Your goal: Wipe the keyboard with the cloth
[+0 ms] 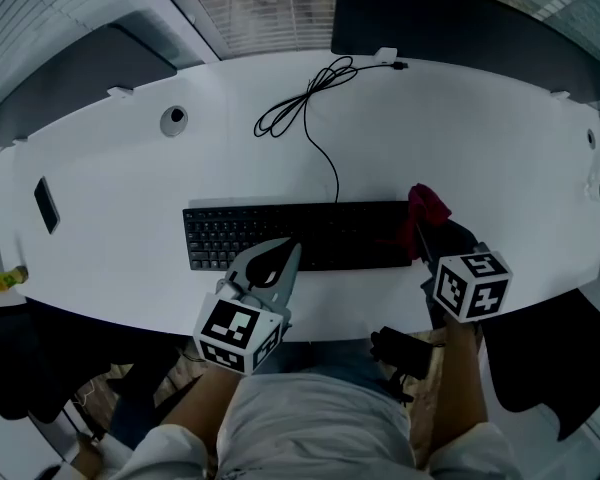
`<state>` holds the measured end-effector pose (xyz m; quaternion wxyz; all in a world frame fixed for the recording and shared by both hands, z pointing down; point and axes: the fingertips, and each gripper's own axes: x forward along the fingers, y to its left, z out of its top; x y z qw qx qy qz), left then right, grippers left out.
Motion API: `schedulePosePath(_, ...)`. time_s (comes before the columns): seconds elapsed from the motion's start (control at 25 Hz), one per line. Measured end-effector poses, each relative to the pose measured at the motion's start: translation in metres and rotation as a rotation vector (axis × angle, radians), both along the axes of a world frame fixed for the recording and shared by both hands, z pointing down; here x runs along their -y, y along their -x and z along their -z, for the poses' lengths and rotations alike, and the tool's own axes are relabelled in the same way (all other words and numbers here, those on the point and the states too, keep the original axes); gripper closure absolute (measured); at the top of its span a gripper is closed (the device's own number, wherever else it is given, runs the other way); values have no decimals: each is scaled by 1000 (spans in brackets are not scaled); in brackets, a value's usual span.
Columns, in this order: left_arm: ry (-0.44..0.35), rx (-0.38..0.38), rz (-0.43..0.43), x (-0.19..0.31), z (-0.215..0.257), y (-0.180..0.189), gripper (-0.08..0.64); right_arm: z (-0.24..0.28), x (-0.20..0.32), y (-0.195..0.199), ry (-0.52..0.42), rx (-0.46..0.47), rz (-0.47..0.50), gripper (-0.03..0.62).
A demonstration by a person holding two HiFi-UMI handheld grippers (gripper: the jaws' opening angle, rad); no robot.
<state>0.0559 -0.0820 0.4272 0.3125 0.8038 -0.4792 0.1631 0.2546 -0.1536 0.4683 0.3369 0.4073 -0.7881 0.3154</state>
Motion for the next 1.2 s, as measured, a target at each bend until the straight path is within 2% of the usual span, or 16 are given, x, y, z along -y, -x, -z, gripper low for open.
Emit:
schedulePosePath(0.6, 19, -14, 58, -9, -8, 30, 549, -8, 0, 34, 36, 1, 54, 531)
schedulePosePath(0.88, 23, -14, 101, -21, -10, 53, 549, -8, -6, 69, 36, 25, 97, 531)
schedulePosePath(1.2, 30, -11, 188, -41, -12, 92, 549, -8, -12, 120, 35, 48, 169, 531)
